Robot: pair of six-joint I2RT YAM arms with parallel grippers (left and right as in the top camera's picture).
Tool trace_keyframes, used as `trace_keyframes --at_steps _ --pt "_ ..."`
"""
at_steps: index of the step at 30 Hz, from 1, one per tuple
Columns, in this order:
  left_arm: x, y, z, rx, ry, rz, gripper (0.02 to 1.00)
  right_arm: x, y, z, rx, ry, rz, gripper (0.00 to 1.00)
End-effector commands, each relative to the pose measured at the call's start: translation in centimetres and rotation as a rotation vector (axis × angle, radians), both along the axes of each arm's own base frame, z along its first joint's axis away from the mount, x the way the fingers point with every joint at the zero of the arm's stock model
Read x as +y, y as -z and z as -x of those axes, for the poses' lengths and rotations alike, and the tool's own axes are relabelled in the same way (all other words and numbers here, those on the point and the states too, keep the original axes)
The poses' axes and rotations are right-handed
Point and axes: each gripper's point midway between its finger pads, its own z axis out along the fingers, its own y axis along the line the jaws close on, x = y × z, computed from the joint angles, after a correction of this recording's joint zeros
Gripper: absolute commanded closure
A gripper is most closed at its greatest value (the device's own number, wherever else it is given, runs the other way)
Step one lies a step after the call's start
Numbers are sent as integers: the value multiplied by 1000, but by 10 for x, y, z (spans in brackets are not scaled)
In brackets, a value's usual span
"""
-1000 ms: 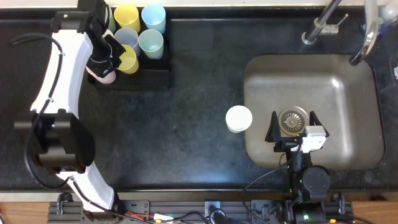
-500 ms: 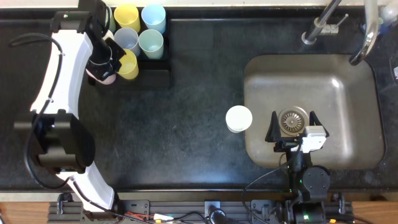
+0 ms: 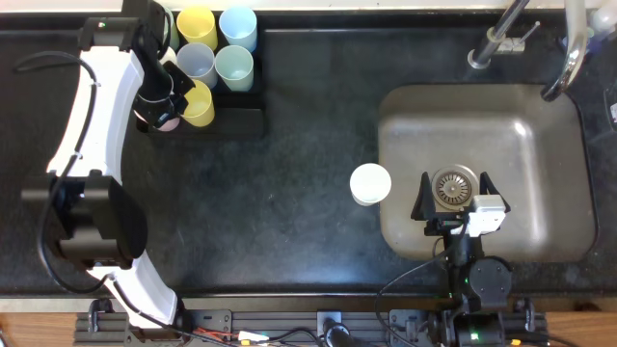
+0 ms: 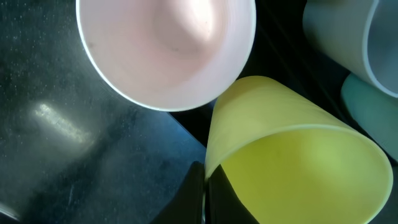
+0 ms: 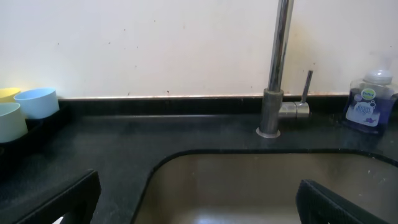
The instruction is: Store Cups
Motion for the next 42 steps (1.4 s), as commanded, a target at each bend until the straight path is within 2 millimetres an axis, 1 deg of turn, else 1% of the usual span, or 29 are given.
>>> trace_keyframes --at_steps 1,4,8,12,16,24,29,30,31,32,33,34,36,38,39,41,42 --pt "6 -1 3 -14 -21 -22 982 2 4 0 1 -8 -7 3" --pt "6 6 2 -1 -20 -23 982 2 4 0 1 -8 -7 3" --pt "5 12 -4 -7 -20 -18 982 2 4 0 1 -8 -7 3" --pt "2 22 -5 19 -18 -4 982 2 4 0 1 -8 -7 3" --pt "2 26 -5 29 -18 -4 982 2 4 0 1 -8 -7 3" --pt "1 42 -4 69 -18 0 982 2 4 0 1 -8 -7 3" --pt "0 45 -4 78 -18 6 980 2 4 0 1 -8 -7 3" --pt "0 45 -4 78 -18 6 945 2 4 0 1 -8 -7 5" --pt "0 45 -4 78 -18 6 842 2 4 0 1 -8 -7 3" --pt "0 45 -4 78 -17 6 711 2 4 0 1 -8 -7 3" --pt "0 45 -4 78 -18 6 301 2 4 0 1 -8 -7 3" --pt "0 45 -4 78 -18 6 18 2 4 0 1 -8 -7 3" --pt "0 43 -4 73 -18 6 18 2 4 0 1 -8 -7 3" --pt "0 36 -4 56 -17 6 20 2 4 0 1 -8 -7 5" --pt "0 23 -5 21 -17 7 20 2 4 0 1 -8 -7 5" --pt "0 6 -4 -24 -17 7 18 2 4 0 1 -8 -7 5" --pt "1 -14 -3 -75 -17 6 20 2 4 0 1 -8 -7 5"
